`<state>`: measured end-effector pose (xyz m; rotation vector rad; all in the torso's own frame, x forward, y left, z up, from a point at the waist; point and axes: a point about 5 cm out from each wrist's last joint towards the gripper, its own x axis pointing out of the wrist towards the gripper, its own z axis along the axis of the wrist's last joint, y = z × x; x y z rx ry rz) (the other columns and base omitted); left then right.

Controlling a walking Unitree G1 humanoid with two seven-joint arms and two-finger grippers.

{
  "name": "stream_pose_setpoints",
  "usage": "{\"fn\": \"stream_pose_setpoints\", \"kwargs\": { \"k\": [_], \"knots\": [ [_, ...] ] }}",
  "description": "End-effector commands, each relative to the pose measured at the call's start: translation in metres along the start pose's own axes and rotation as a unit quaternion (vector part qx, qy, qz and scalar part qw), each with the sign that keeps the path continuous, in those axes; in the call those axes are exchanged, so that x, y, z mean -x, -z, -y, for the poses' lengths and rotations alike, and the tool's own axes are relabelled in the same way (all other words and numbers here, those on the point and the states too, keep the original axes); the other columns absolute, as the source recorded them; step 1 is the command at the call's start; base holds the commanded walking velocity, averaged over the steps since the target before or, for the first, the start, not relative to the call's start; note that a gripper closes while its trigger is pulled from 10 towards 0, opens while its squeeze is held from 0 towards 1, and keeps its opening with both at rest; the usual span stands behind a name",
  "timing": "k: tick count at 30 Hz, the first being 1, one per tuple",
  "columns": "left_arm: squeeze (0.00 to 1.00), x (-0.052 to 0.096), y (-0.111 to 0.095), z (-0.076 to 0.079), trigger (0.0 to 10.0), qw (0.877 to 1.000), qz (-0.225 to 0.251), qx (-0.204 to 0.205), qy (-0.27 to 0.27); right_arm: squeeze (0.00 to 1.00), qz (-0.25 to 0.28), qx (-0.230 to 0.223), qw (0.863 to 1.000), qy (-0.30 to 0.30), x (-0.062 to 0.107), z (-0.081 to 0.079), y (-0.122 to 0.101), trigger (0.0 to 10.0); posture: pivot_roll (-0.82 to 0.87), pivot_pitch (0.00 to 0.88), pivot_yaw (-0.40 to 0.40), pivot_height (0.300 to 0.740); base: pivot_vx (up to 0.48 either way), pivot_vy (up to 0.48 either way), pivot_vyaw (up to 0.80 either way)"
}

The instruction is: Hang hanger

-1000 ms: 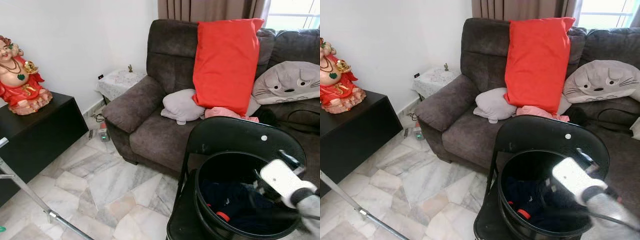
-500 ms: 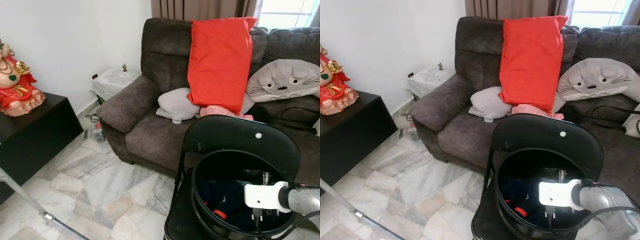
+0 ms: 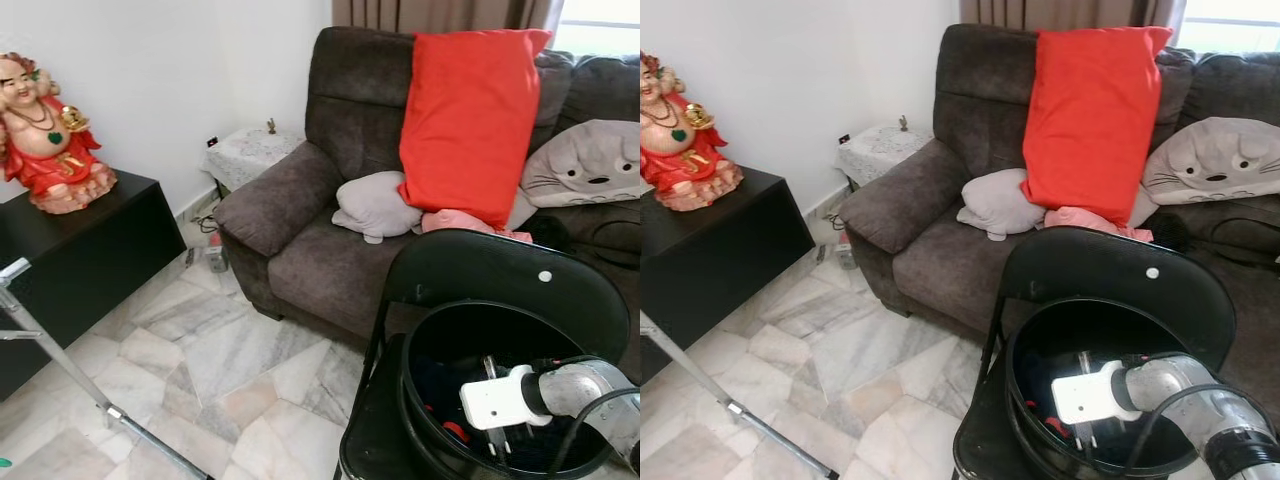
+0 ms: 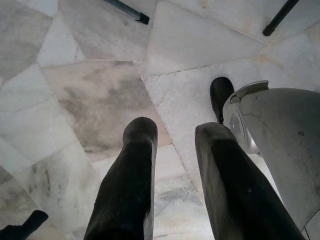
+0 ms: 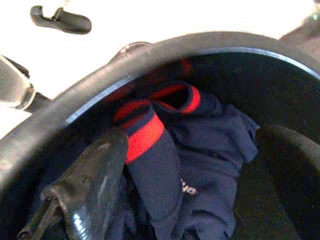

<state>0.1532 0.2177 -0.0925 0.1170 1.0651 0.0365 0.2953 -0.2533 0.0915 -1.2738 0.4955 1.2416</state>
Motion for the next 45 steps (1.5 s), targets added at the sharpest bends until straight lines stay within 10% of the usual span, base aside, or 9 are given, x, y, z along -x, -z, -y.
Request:
{"fn": "stream_pose_setpoints", "kwargs": {
  "k": [1,13,37,38,39,45],
  "knots": [
    [0.00,0.001,0.006,-0.004,10.0,1.000,-0.008,0.000,-0.008,0.00,0.003,0.023,1.000,0.006,0.005,0.009,-0.002,10.0,-0.02,0.000,0.105,0.740,0.000,0.000,0.00],
    [0.00,0.001,0.004,-0.005,10.0,1.000,-0.006,0.005,-0.010,0.00,-0.051,0.039,0.995,-0.072,0.029,0.006,0.017,10.0,-0.02,0.000,0.102,0.740,0.000,0.000,0.00],
    [0.00,0.001,0.004,-0.006,10.0,1.000,-0.006,0.006,-0.011,0.00,-0.100,0.040,0.994,0.000,-0.005,0.005,0.019,10.0,0.01,0.004,0.101,0.740,0.000,0.000,0.00],
    [0.00,0.001,0.004,-0.006,10.0,1.000,-0.006,0.006,-0.011,0.00,-0.096,0.037,0.995,-0.001,-0.007,0.005,0.018,8.7,0.02,0.003,0.101,0.740,0.000,0.000,0.00],
    [0.00,0.001,0.004,-0.006,10.0,1.000,-0.006,0.005,-0.010,0.00,-0.079,0.020,0.997,0.004,-0.011,0.003,0.015,0.6,0.02,0.003,0.100,0.740,0.000,0.000,0.00],
    [0.00,0.001,0.004,-0.005,10.0,1.000,-0.008,0.005,-0.006,0.00,-0.075,0.012,0.997,-0.009,-0.021,-0.005,0.013,0.0,0.03,0.003,0.102,0.740,0.000,0.000,0.00]
  ]
}}
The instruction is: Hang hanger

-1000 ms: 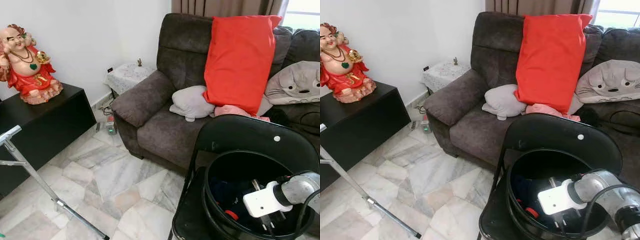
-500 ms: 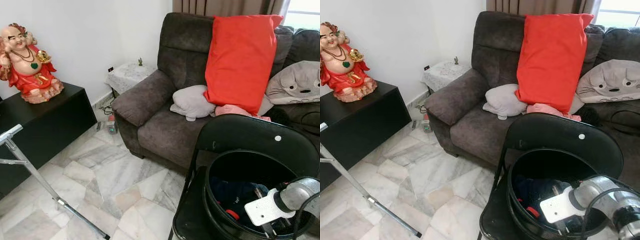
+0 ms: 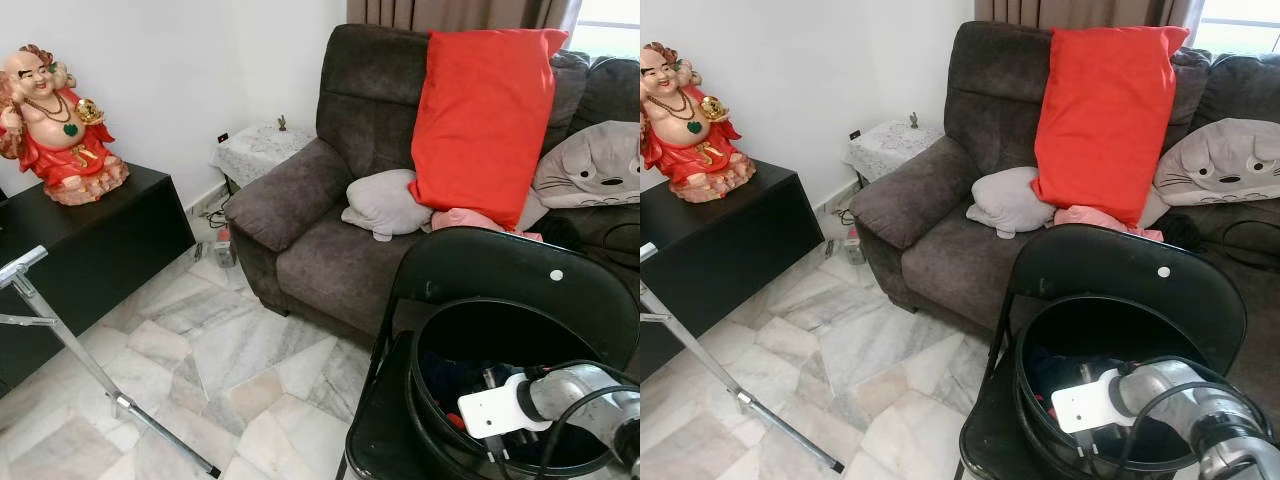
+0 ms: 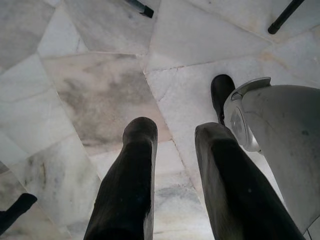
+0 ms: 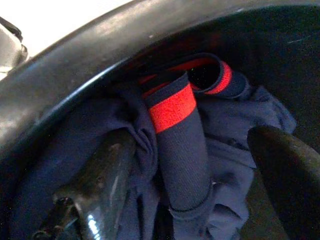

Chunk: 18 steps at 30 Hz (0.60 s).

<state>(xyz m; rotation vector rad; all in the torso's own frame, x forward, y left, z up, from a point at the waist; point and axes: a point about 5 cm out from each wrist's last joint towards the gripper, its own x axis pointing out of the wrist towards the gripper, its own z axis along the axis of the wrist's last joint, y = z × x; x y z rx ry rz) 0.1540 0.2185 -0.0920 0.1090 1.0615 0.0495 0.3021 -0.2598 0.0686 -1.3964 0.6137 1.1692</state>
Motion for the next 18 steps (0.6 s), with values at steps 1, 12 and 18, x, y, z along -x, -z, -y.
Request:
{"fn": "stream_pose_setpoints", "kwargs": {
  "k": [1,12,18],
  "knots": [
    [0.00,0.0011,0.0052,-0.0042,10.0,1.000,-0.010,-0.001,-0.002,0.00,0.005,0.001,1.000,0.000,-0.0026,-0.0011,-0.0023,0.0,0.03,0.003,0.102,0.740,0.000,0.000,0.00],
    [0.00,0.0010,0.0049,-0.0035,10.0,1.000,-0.010,-0.003,0.001,0.00,0.003,-0.009,1.000,-0.008,-0.0038,-0.0039,-0.0009,0.0,0.03,0.004,0.102,0.740,0.000,0.000,0.00],
    [0.00,0.0008,0.0043,-0.0030,10.0,1.000,-0.009,-0.004,0.002,0.00,0.000,-0.012,1.000,0.003,-0.0026,-0.0016,0.0001,0.0,0.02,0.003,0.102,0.740,0.000,0.000,0.00]
  ]
}}
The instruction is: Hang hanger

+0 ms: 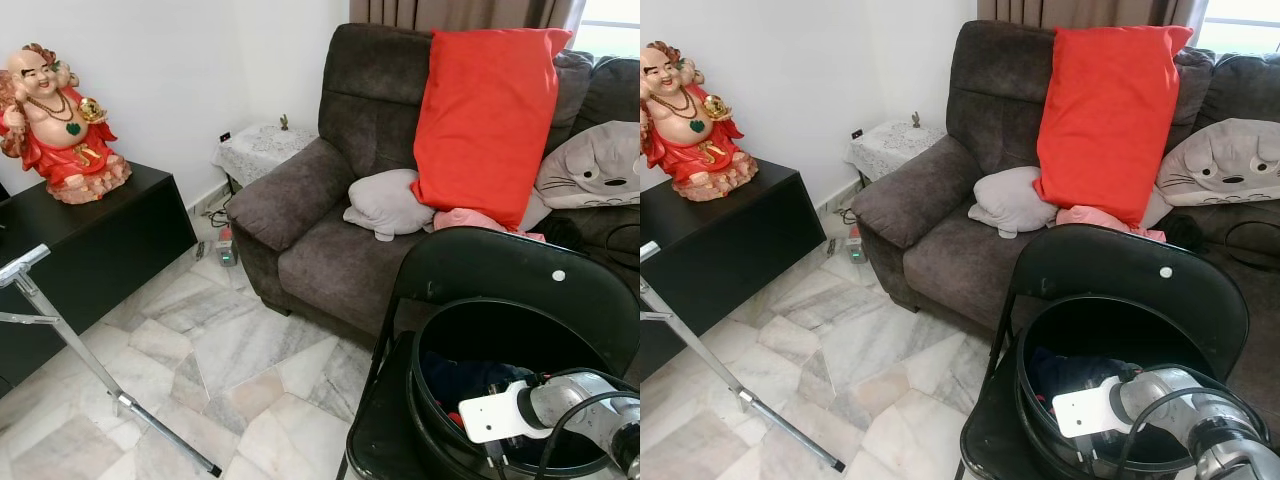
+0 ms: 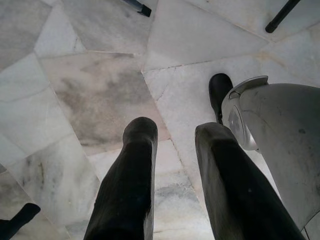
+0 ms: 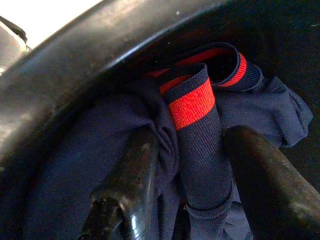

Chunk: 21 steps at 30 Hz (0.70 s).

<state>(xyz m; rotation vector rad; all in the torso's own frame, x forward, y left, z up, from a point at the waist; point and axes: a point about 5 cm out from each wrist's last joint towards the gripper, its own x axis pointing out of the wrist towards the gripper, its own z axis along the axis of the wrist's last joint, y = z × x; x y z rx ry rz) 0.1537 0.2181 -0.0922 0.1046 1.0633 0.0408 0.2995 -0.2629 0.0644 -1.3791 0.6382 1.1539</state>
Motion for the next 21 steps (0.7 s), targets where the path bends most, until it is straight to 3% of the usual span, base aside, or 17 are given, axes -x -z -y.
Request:
{"fn": "stream_pose_setpoints", "kwargs": {
  "k": [1,21],
  "knots": [
    [0.00,0.0008,0.0040,-0.0033,10.0,1.000,-0.009,-0.004,-0.002,0.00,0.005,0.002,1.000,0.004,-0.0005,0.0028,-0.0027,0.0,0.02,0.002,0.102,0.740,0.000,0.000,0.00],
    [0.00,0.0009,0.0050,-0.0022,10.0,1.000,-0.010,-0.009,0.003,0.00,0.025,-0.013,0.999,0.030,-0.0011,0.0081,-0.0077,0.0,0.02,0.000,0.098,0.740,0.000,0.000,0.00]
  ]
}}
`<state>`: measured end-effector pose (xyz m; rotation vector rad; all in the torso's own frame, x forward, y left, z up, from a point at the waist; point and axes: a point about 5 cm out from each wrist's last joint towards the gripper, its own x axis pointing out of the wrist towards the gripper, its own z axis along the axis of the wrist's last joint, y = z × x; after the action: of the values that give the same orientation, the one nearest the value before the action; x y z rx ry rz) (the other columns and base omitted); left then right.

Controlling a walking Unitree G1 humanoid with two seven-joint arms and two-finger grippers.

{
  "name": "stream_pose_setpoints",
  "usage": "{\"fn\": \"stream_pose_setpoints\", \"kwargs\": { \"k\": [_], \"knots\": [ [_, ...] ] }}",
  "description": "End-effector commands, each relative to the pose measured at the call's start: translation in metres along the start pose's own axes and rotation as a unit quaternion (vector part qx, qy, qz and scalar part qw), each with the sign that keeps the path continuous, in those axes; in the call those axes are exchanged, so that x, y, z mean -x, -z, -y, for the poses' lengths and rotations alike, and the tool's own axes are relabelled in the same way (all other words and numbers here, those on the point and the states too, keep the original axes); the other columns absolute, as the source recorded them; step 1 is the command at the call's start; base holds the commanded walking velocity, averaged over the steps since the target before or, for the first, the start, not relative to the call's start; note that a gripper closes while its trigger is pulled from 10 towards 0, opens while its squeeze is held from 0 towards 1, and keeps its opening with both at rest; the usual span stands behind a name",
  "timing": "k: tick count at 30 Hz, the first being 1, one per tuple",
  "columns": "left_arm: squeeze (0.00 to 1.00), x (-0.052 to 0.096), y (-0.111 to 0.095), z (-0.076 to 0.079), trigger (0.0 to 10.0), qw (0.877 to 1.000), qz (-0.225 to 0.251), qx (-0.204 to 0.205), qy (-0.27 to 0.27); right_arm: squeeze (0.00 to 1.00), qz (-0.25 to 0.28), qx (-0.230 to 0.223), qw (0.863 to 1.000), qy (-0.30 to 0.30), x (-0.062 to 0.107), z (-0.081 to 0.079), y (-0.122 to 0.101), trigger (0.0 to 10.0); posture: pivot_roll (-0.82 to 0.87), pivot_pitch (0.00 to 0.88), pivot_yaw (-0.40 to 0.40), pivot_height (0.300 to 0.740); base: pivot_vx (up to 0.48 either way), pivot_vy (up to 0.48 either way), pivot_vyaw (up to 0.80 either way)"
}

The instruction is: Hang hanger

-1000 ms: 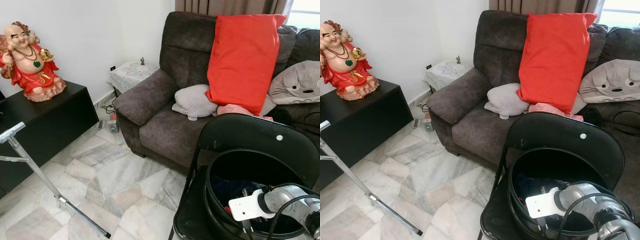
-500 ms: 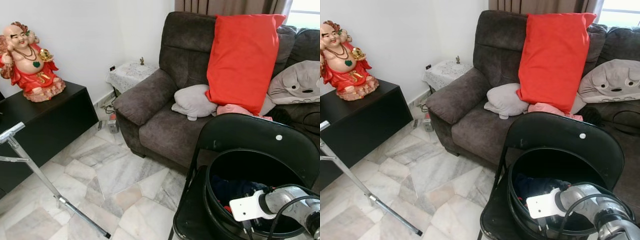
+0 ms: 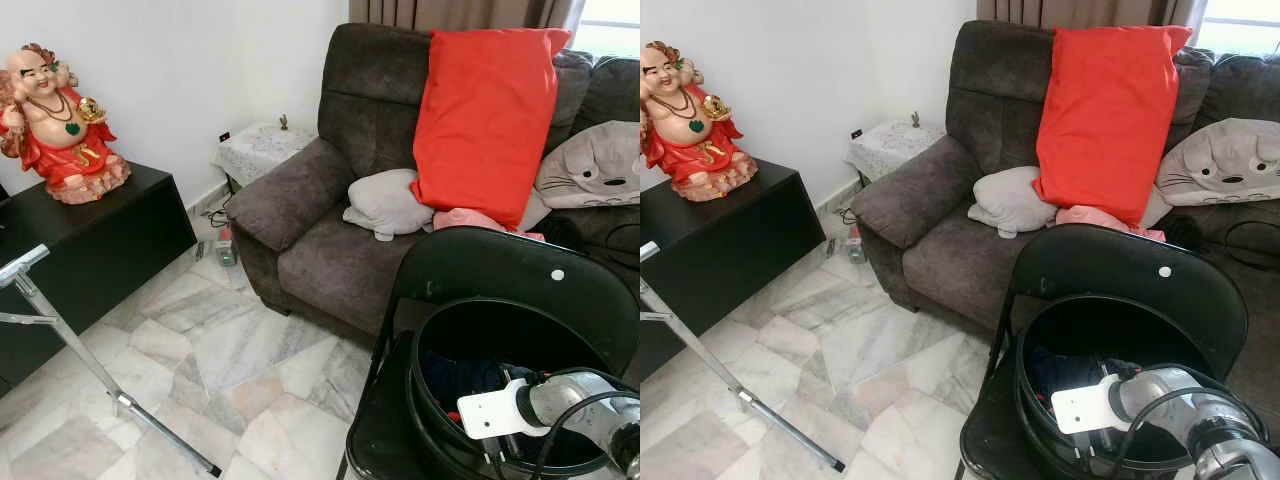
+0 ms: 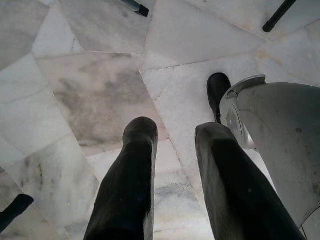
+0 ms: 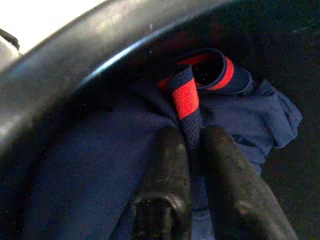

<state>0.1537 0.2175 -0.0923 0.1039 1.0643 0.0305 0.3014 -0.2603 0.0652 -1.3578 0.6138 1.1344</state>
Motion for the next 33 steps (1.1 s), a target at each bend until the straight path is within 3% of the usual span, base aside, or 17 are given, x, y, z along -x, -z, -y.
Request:
{"fn": "stream_pose_setpoints", "kwargs": {
  "k": [1,7,15,20,24,27,28,29,31,33],
  "knots": [
    [0.00,0.001,0.005,-0.003,10.0,1.000,-0.010,-0.007,-0.001,0.00,0.018,-0.004,1.000,0.017,-0.001,0.005,-0.006,0.0,0.02,0.000,0.098,0.740,0.000,0.000,0.00],
    [0.00,0.001,0.005,-0.003,10.0,1.000,-0.010,-0.008,0.000,0.00,0.028,-0.014,0.999,0.026,-0.002,0.006,-0.008,0.0,0.02,0.000,0.098,0.740,0.000,0.000,0.00],
    [0.00,0.001,0.005,-0.003,10.0,1.000,-0.010,-0.008,0.000,0.00,0.074,-0.066,0.987,0.128,0.011,0.032,-0.012,0.0,0.02,0.000,0.098,0.740,0.000,0.000,0.00],
    [0.00,0.001,0.004,-0.003,10.0,1.000,-0.010,-0.009,0.001,0.00,0.124,-0.140,0.958,0.219,0.027,0.046,-0.011,0.0,0.01,0.000,0.101,0.740,0.000,0.000,0.00],
    [0.00,0.001,0.003,-0.002,10.0,1.000,-0.009,-0.013,0.003,0.00,0.171,-0.184,0.932,0.260,0.032,0.045,-0.014,0.0,-0.01,0.000,0.101,0.740,0.000,0.000,0.00],
    [0.00,0.000,0.002,-0.002,10.0,1.000,-0.008,-0.011,0.003,0.00,0.203,-0.237,0.891,0.329,0.041,0.049,-0.015,0.0,0.00,0.000,0.097,0.740,0.000,0.000,0.00],
    [0.00,0.000,0.002,-0.002,10.0,1.000,-0.008,-0.011,0.003,0.00,0.211,-0.264,0.871,0.358,0.044,0.051,-0.014,0.0,-0.01,0.000,0.098,0.740,0.000,0.000,0.00],
    [0.00,0.000,0.002,-0.002,10.0,1.000,-0.008,-0.011,0.003,0.00,0.227,-0.295,0.840,0.395,0.048,0.052,-0.016,0.0,-0.01,0.000,0.099,0.740,0.000,0.000,0.00],
    [0.00,0.000,0.002,-0.002,10.0,1.000,-0.008,-0.011,0.003,0.00,0.242,-0.342,0.792,0.445,0.053,0.051,-0.017,0.0,-0.01,0.000,0.099,0.740,0.000,0.000,0.00],
    [0.00,0.000,0.002,-0.002,10.0,1.000,-0.008,-0.011,0.003,0.00,0.242,-0.378,0.752,0.483,0.058,0.049,-0.016,0.0,-0.01,0.000,0.099,0.740,0.000,0.000,0.00]
  ]
}}
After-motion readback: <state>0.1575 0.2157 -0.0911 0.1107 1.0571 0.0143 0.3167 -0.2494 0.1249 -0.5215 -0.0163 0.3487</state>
